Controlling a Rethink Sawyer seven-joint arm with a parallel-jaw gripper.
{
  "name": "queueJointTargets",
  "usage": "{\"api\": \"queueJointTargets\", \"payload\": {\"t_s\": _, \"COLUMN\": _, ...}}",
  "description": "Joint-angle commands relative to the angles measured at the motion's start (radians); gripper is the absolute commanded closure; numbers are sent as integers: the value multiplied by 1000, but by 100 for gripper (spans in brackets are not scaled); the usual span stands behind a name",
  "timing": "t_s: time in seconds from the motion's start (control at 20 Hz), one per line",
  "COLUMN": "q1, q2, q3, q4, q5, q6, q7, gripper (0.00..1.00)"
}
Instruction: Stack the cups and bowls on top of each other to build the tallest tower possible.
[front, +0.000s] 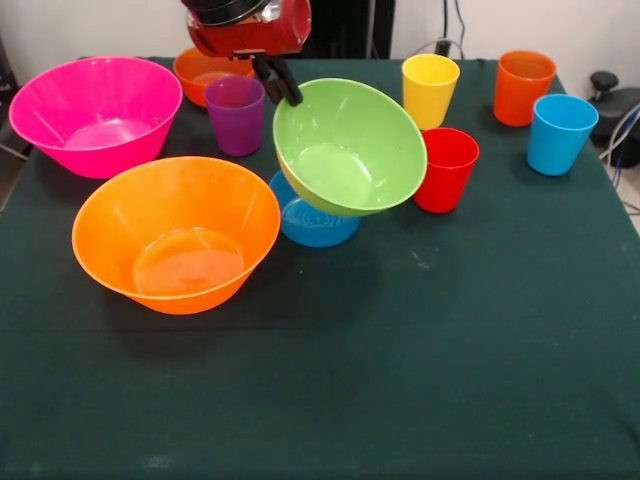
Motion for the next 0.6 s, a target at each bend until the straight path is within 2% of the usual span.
{"api": "queueJointTargets", "payload": {"t_s": 0.05, "q1": -3, "q2": 10, "q3": 51, "q4": 34, "q5": -65, "q6": -41, "q7": -152, "gripper": 100}}
{"api": "queueJointTargets", "payload": {"t_s": 0.6, "q1": -12, "q2": 26, "q3": 42, "q4": 18, "q5": -103, "q6": -45, "q7": -165, "gripper": 100}}
